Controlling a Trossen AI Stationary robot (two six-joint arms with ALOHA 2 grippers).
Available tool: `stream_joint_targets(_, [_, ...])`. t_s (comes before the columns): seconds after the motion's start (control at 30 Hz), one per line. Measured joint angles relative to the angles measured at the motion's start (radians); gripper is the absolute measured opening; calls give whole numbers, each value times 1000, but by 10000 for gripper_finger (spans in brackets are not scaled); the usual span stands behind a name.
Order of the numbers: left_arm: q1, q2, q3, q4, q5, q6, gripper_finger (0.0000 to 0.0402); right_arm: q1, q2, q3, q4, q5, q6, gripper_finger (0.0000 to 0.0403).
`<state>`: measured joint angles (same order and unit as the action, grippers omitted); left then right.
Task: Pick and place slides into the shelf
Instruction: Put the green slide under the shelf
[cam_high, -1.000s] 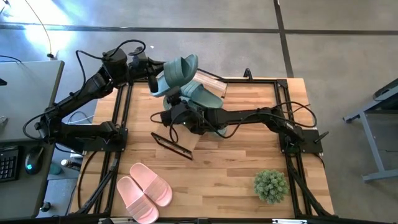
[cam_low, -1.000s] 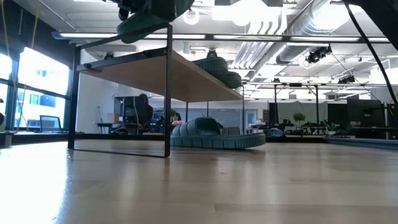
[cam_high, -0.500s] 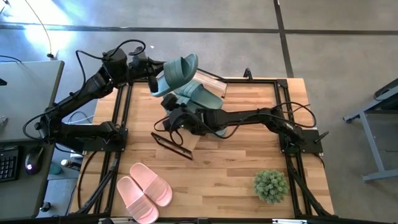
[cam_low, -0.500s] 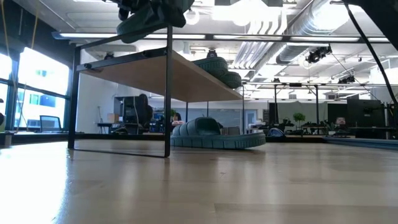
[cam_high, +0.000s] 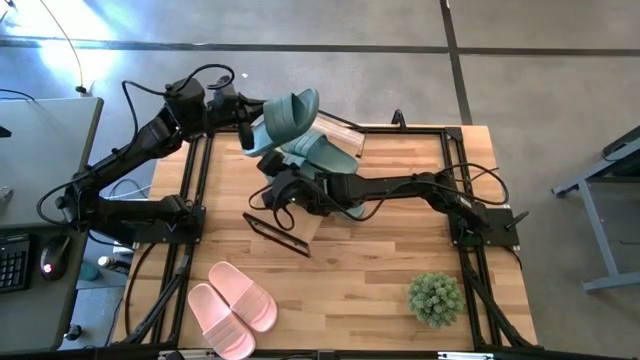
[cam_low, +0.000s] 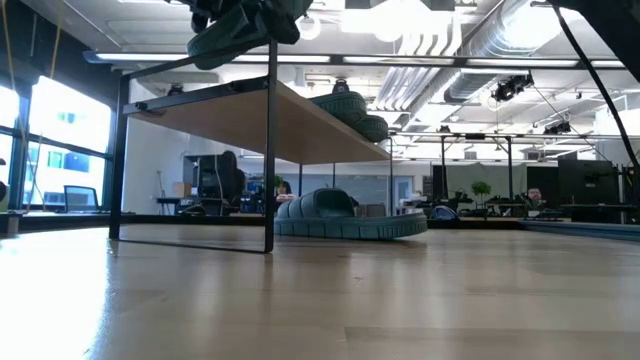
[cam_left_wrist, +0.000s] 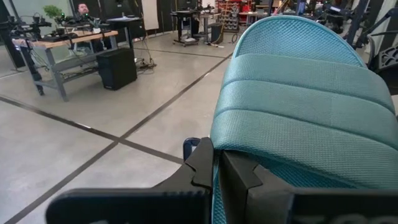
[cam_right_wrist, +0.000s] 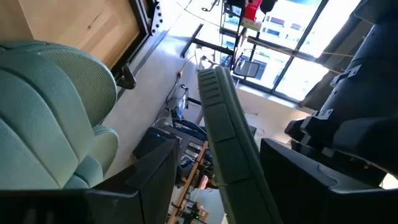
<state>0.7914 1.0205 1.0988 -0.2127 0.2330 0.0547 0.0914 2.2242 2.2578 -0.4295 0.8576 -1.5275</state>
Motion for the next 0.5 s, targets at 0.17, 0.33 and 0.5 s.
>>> stream_joint_targets(0.17, [-1,14,0,-8,20,-3,0,0,0,0,33,1,-20,220])
stream_joint_targets(0.33, [-2,26,0,-1,45,-11,0,-8,0,0,1,-19,0,220])
stream_joint_targets(0.5, [-2,23,0,10,63,-11,0,-26,0,0,-15,-24,4,220])
